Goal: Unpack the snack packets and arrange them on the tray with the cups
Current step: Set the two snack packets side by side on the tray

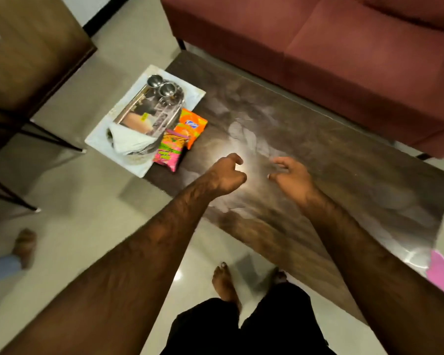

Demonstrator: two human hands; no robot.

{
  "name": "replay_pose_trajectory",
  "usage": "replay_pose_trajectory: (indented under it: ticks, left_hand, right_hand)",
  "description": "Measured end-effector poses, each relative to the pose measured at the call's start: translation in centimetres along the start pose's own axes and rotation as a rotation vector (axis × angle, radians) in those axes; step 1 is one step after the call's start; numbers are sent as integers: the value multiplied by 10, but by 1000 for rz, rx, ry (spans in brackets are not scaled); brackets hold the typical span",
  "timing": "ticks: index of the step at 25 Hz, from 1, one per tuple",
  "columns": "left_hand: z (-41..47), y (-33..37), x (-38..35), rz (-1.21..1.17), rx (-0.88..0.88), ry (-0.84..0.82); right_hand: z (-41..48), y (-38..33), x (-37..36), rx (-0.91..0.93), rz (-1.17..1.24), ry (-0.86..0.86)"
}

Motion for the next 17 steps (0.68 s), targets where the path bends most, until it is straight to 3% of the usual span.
replay_pose_trajectory:
  ticks: [9,17]
  left_hand:
    - [65,-111,108,-74,182,64]
    - [170,-149,143,-79,284,24]
  right_hand:
    - [15,-72,-177,-13,-50,-246]
    - [67,-90,-287,-251,-31,-310]
Point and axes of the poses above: each hand's wrist, its own z-axis towards the middle knuckle, its own x-axis out of the back of the hand, y = z × x, the point moved 6 cm from there along z, towards the middle knuckle, and after that the axes turned 14 degrees about y, right-handed, at the moved point
